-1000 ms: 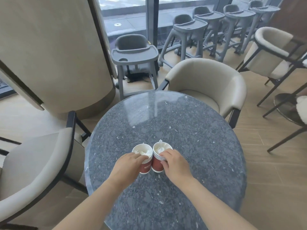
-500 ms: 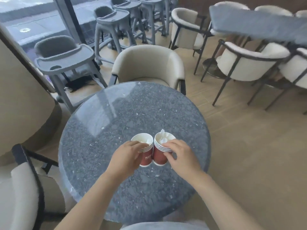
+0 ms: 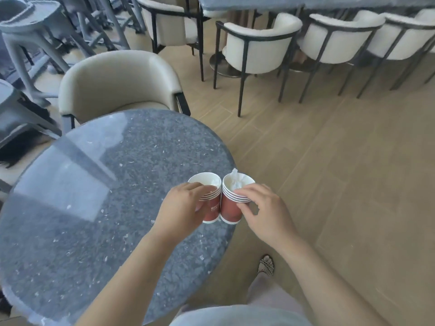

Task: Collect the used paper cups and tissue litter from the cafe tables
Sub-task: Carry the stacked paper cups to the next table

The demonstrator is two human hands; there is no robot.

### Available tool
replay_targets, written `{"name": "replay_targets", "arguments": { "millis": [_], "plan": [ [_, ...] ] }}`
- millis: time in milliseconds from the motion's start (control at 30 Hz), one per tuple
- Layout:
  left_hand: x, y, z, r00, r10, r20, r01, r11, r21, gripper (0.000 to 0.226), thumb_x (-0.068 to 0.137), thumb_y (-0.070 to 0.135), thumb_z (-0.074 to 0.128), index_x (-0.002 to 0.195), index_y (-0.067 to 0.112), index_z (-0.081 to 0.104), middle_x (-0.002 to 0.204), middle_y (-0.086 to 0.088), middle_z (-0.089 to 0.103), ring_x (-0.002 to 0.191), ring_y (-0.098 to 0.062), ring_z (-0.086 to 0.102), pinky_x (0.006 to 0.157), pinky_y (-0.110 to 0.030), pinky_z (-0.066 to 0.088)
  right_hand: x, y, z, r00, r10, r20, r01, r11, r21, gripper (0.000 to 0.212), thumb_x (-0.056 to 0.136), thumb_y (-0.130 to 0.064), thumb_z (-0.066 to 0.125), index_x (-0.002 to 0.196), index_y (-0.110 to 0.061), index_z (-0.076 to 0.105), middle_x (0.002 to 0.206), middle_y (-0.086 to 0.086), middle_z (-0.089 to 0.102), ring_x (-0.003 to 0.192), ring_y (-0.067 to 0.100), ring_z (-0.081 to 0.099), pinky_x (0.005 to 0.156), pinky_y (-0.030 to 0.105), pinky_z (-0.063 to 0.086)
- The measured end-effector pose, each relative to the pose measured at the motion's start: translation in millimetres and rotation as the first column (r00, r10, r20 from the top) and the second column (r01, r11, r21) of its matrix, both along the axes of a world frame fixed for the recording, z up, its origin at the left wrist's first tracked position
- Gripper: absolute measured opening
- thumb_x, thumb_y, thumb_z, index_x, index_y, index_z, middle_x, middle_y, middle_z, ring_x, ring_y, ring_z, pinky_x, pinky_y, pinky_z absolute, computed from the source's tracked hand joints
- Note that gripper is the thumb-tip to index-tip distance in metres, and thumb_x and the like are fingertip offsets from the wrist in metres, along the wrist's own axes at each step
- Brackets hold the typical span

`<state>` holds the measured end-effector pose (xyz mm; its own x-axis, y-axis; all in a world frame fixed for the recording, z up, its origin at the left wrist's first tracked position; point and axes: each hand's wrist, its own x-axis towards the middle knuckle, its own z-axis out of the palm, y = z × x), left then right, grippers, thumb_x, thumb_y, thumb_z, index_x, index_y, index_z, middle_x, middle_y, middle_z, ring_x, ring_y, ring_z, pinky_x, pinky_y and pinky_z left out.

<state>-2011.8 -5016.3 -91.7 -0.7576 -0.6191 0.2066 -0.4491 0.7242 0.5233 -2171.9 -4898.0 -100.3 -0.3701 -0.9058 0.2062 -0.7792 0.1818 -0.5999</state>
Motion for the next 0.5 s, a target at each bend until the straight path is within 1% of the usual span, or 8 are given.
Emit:
{"name": "replay_targets", "arguments": {
  "millis": [167,367,500],
  "plan": [
    [-92.1,10.4,1.6,0.998,-0.057,0.007,0.057,0.998,0.0,0.03,0.074,0.006,0.068,0.102,0.018,0.071,0.087,-0.001,0.071,0.078,-0.029,0.065,0.066,-0.035,0.051,-78.6,24.1,-1.0,0.996,-0.091,0.014,0.091,0.996,-0.014,0.028,0.075,-0.005,0.071,0.098,-0.019,0.069,0.097,-0.006,0.066,0.09,0.016,0.058,0.078,0.013,0.036],
    [-232.4,31.0,4.1,0.99,-0.139,0.025,0.139,0.99,-0.003,0.028,0.075,0.008,0.06,0.098,0.019,0.069,0.081,-0.001,0.068,0.077,-0.027,0.06,0.069,-0.037,0.049,-208.1,58.2,2.3,0.986,-0.167,-0.011,0.166,0.986,-0.031,0.029,0.073,-0.001,0.072,0.096,-0.019,0.069,0.094,-0.006,0.066,0.088,0.013,0.057,0.079,0.005,0.03],
    [-322.6,43.8,6.5,0.981,-0.194,0.027,0.194,0.981,-0.007,0.033,0.076,0.01,0.057,0.103,0.025,0.068,0.084,0.001,0.067,0.078,-0.025,0.058,0.069,-0.038,0.049,-288.1,81.8,7.5,0.973,-0.228,-0.033,0.226,0.973,-0.036,0.028,0.073,-0.002,0.073,0.096,-0.018,0.07,0.096,-0.005,0.066,0.089,0.017,0.06,0.078,0.011,0.033]
  ]
}}
